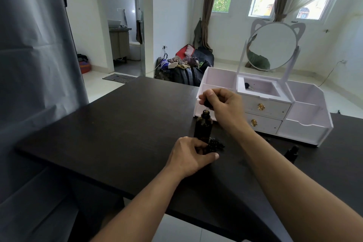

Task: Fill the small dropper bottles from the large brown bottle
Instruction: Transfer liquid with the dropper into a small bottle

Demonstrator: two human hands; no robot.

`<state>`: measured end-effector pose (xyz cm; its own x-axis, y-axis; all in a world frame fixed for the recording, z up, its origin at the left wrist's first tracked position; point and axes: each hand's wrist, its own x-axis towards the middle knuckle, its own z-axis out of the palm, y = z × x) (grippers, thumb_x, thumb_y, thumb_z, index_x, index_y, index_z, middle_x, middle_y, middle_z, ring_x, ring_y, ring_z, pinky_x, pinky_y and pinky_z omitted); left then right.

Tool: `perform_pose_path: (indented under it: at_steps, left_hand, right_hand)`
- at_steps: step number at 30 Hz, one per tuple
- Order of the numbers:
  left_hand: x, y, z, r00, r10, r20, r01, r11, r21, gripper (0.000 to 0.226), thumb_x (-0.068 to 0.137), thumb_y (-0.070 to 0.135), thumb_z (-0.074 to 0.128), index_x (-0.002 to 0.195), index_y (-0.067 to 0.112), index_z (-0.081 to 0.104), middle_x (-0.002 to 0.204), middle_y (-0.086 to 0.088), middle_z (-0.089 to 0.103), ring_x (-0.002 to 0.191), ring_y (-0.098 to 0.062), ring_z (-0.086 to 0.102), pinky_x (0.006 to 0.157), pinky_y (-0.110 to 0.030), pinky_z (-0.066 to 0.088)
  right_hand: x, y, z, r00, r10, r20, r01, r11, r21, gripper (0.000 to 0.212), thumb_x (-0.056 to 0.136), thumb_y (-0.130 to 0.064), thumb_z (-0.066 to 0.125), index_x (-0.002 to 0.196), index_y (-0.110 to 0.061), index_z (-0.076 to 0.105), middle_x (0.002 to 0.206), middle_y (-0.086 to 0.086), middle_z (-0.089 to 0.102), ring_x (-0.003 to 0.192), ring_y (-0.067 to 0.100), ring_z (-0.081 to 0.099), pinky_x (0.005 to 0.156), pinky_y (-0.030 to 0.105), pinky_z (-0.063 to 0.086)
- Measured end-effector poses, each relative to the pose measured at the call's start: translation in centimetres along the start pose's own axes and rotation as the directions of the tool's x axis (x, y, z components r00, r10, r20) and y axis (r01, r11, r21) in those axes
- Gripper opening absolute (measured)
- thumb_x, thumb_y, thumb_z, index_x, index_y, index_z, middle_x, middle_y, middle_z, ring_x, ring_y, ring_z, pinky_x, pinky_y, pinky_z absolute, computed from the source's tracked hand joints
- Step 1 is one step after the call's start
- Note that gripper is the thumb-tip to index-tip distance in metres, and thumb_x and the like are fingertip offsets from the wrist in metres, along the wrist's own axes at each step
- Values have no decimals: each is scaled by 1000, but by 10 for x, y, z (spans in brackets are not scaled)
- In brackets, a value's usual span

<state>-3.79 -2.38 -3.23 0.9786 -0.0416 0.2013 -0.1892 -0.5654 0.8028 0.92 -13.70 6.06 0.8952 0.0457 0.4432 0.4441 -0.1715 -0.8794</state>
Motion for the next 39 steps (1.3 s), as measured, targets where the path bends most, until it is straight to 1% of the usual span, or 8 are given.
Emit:
perform_pose_path:
  at_steps: [3, 5, 10, 14, 19, 25, 31, 39]
  left_hand:
    - [2, -1, 1, 1000, -8, -9, 8, 1000, 11, 39, 72, 48, 79, 102, 23, 75, 81, 9, 68, 71, 1, 61, 61, -11, 44]
    - [3, -2, 2, 1000, -9, -6, 9, 999, 31, 44, 72, 49, 79, 107, 23, 73, 87, 9, 67, 77, 1, 60, 64, -13, 42]
    - [3, -5, 3, 1000, 24, 4, -24, 1000, 4, 44, 72, 49, 79, 104, 20, 75, 88, 8, 70, 80, 0, 63, 73, -18, 50]
    - [3, -5, 4, 999, 52, 5, -52, 998, -18, 40, 73, 46, 79, 102, 19, 75, 85, 9, 70, 79, 0, 64, 74, -16, 50]
    - [2, -6, 3, 998, 67, 7, -67, 998, -13, 39, 74, 46, 79, 100, 17, 75, 81, 9, 68, 75, -1, 63, 69, -14, 46]
    - [2, -2, 2, 998, 55, 9, -55, 998, 13, 40, 75, 44, 78, 106, 19, 74, 87, 8, 70, 80, -1, 64, 71, -15, 49]
    - [2, -2, 2, 1000, 16, 9, -17, 1000, 23, 41, 75, 45, 78, 108, 20, 73, 87, 8, 68, 79, -3, 63, 69, -18, 50]
    - [2, -1, 2, 1000, -1, -4, 1, 1000, 25, 38, 74, 46, 79, 104, 23, 74, 82, 9, 67, 76, -2, 63, 65, -16, 47]
  right_hand:
    - [8, -17, -5, 999, -30, -40, 31, 999, 19, 17, 98, -15, 57, 97, -4, 70, 88, 8, 73, 86, 21, 72, 81, 28, 59]
    - [14, -29, -10, 996, -49, -74, 52, 998, 40, 17, 97, -15, 58, 97, -3, 70, 89, 8, 74, 82, 18, 72, 75, 21, 57]
    - [20, -56, -23, 982, -127, -139, 132, 991, 22, 16, 97, -19, 60, 95, -8, 71, 89, 4, 74, 79, 12, 73, 70, 17, 55]
    - [12, -65, -30, 983, -141, -120, 140, 990, -16, 14, 96, -20, 60, 92, -12, 71, 86, 1, 74, 77, 10, 73, 68, 15, 54]
    - [-8, -57, -33, 997, -75, -23, 75, 997, 6, 15, 95, -18, 61, 83, -18, 69, 85, 6, 74, 75, 12, 73, 68, 15, 54]
    - [-23, -39, -32, 1000, -8, 5, 8, 1000, -7, 12, 95, -16, 61, 89, -11, 70, 86, 6, 75, 76, 11, 73, 66, 15, 53]
    - [-28, -29, -29, 1000, -17, 8, 17, 999, -29, 18, 95, -15, 61, 80, -23, 69, 86, 8, 75, 82, 21, 74, 81, 33, 59]
    - [-28, -25, -25, 1000, 6, 17, -6, 1000, 14, 19, 95, -10, 59, 79, -17, 69, 84, 11, 74, 80, 22, 72, 80, 31, 60]
